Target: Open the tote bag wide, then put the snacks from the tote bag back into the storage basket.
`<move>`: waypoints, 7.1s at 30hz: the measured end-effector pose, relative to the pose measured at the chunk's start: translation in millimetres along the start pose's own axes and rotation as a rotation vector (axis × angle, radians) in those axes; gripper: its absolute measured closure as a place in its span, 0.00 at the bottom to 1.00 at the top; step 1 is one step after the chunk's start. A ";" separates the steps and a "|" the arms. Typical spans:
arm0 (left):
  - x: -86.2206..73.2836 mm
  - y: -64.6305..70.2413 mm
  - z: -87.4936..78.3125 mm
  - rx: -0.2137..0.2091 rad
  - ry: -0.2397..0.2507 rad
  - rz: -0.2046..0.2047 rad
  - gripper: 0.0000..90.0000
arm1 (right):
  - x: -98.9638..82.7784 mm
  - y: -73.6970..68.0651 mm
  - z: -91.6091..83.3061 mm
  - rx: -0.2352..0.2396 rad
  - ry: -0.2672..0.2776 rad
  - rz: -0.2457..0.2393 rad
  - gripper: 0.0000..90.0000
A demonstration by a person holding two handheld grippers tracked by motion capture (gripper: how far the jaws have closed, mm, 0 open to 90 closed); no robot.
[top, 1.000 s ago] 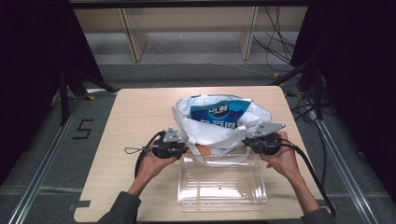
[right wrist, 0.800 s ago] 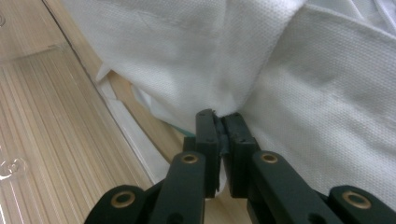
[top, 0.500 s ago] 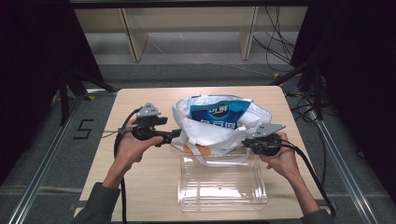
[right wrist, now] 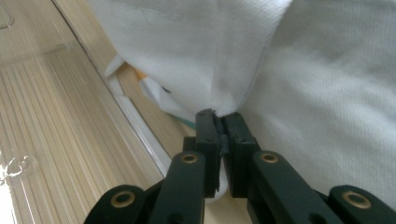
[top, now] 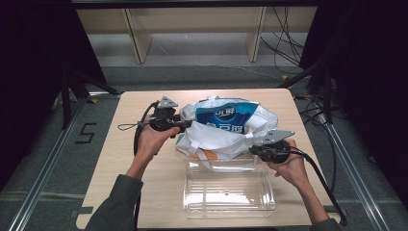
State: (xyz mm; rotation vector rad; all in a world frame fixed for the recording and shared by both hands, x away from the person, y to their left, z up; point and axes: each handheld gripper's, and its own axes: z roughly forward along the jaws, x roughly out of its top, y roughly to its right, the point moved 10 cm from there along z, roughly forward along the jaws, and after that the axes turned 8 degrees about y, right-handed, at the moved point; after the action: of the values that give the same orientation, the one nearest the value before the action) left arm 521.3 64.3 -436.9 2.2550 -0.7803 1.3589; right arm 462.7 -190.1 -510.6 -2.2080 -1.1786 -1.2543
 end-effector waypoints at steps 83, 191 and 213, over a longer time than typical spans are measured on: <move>-8.8 -38.7 42.3 0.060 -0.058 -0.068 0.87 | -2.4 54.1 -4.5 -0.104 -0.007 0.178 0.94; -189.6 62.9 -105.8 0.032 -0.055 -0.061 0.27 | 173.8 26.0 -1.2 0.056 -0.025 -0.135 0.68; -190.7 64.2 -105.7 0.034 -0.057 -0.065 0.28 | 176.2 23.4 4.3 0.119 -0.023 -0.124 0.79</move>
State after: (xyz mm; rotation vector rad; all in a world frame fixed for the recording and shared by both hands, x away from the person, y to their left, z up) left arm 337.9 126.3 -556.0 2.3339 -0.7008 1.2932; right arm 530.5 -114.2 -364.8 -2.0975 -1.3803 -1.1754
